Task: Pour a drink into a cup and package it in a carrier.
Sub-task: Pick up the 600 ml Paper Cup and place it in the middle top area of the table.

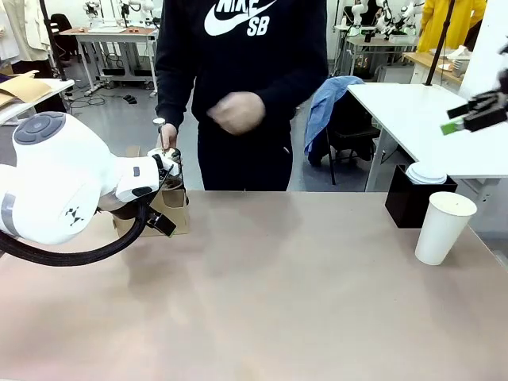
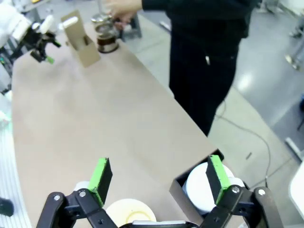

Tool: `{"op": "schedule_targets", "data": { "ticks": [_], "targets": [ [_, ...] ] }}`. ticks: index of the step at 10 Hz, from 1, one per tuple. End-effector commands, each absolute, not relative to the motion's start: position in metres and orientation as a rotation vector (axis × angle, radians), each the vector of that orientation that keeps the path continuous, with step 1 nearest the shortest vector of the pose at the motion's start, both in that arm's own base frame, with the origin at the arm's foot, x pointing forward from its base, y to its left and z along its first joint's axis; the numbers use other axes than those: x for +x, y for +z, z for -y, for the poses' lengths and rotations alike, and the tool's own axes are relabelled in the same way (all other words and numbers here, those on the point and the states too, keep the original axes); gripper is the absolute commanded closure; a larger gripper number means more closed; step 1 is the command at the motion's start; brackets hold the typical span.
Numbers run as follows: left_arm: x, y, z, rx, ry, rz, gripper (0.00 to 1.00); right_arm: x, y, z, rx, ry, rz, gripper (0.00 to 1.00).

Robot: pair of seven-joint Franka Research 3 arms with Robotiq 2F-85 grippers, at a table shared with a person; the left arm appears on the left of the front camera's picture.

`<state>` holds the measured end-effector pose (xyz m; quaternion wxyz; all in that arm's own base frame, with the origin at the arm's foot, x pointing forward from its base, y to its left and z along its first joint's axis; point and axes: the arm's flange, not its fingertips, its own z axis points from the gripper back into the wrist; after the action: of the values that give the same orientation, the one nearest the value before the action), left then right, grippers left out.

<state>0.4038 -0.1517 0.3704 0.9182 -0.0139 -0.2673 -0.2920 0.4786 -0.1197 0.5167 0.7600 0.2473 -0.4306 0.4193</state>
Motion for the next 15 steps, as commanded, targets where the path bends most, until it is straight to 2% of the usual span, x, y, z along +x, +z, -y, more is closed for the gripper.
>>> {"op": "schedule_targets", "data": {
  "ticks": [1,2,3,7,12,15],
  "targets": [
    [0.404,0.370,0.152,-0.029,-0.600,0.550,0.00,0.486,0.473,0.142,0.618,0.919,0.984,0.00],
    [0.404,0.370,0.152,-0.029,-0.600,0.550,0.00,0.480,0.471,0.125,0.524,0.837,0.914,0.00],
    [0.404,0.370,0.152,-0.029,-0.600,0.550,0.00,0.473,0.493,0.144,0.586,0.905,0.979,0.00],
    [0.404,0.370,0.152,-0.029,-0.600,0.550,0.00,0.474,0.483,0.145,0.575,0.903,0.953,0.00],
    [0.404,0.370,0.152,-0.029,-0.600,0.550,0.00,0.441,0.397,0.250,0.861,0.907,1.254,0.00],
    [0.404,0.370,0.152,-0.029,-0.600,0.550,0.00,0.427,0.336,0.268,0.926,0.900,1.287,0.00]
  ]
}}
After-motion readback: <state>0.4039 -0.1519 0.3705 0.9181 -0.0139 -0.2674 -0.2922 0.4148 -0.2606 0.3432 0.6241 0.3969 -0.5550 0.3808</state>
